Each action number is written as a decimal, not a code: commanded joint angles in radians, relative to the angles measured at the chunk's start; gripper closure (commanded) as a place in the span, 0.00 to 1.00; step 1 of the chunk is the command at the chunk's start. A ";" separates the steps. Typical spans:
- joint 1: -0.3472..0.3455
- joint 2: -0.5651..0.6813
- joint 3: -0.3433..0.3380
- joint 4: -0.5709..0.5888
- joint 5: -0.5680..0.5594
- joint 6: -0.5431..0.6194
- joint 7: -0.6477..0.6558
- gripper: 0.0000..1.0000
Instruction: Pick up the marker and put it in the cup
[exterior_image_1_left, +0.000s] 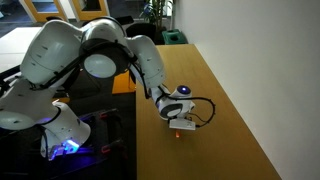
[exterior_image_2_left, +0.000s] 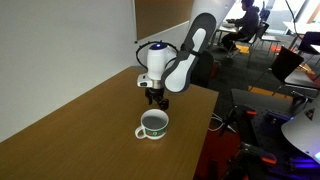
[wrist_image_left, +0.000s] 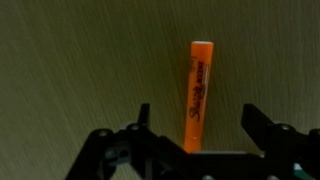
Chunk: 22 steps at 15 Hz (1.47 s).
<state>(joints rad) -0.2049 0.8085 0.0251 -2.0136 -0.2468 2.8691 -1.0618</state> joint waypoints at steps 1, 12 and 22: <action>0.011 0.028 -0.010 0.041 -0.023 -0.019 0.017 0.28; 0.014 0.045 -0.010 0.060 -0.024 -0.026 0.020 0.82; -0.126 -0.045 0.078 -0.022 0.008 -0.047 -0.064 0.95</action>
<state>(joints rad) -0.2504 0.8368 0.0494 -1.9776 -0.2488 2.8458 -1.0686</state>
